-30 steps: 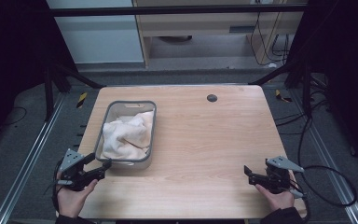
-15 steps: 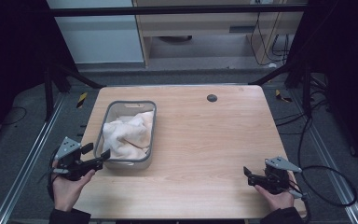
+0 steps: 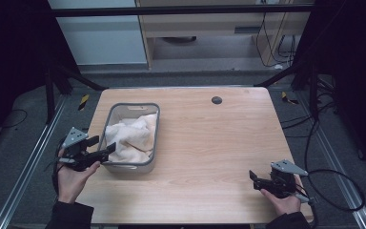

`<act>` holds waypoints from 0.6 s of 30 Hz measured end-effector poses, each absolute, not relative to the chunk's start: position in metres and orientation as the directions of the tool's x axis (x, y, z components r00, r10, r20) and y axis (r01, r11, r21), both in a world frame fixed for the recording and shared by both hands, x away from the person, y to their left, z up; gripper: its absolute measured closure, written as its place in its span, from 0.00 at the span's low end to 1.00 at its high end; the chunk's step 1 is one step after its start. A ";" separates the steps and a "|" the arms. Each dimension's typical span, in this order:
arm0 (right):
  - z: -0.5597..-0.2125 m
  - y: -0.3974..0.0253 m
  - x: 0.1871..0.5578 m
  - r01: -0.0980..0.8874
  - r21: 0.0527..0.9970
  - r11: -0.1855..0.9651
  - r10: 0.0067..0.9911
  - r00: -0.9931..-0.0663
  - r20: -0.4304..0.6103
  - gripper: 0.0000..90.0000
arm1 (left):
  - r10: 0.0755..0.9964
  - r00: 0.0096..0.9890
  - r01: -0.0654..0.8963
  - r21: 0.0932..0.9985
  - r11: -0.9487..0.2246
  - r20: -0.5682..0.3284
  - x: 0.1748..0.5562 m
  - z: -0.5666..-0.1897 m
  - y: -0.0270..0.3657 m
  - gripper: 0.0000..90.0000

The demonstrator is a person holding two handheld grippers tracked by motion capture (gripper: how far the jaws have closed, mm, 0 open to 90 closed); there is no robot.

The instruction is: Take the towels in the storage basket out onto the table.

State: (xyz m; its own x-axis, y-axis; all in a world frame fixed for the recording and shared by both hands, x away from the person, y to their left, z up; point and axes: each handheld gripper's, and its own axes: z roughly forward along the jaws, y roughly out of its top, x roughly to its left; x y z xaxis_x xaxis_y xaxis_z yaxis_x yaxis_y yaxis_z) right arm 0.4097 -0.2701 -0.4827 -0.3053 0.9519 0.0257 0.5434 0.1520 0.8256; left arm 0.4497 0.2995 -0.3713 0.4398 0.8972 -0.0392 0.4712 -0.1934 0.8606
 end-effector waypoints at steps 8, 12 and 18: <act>-0.483 -0.270 0.410 0.544 0.826 0.151 0.952 -0.304 0.026 0.11 | 0.886 0.463 0.494 0.838 -0.233 -0.026 0.460 -0.365 0.296 0.32; -0.482 -0.271 0.410 0.545 0.825 0.150 0.952 -0.303 0.028 0.10 | 0.882 0.471 0.508 0.817 -0.272 0.001 0.466 -0.359 0.290 0.33; -0.483 -0.271 0.411 0.550 0.821 0.151 0.951 -0.308 0.031 0.10 | 0.872 0.488 0.522 0.795 -0.310 0.019 0.477 -0.355 0.281 0.32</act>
State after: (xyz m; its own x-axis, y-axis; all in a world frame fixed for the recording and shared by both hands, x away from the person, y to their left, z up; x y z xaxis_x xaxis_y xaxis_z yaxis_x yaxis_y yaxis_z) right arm 0.4107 -0.2705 -0.4828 -0.3083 0.9508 0.0311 0.5498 0.1514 0.8215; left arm 0.4772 0.2813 -0.3546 0.4883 0.8724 0.0191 0.5220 -0.3095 0.7948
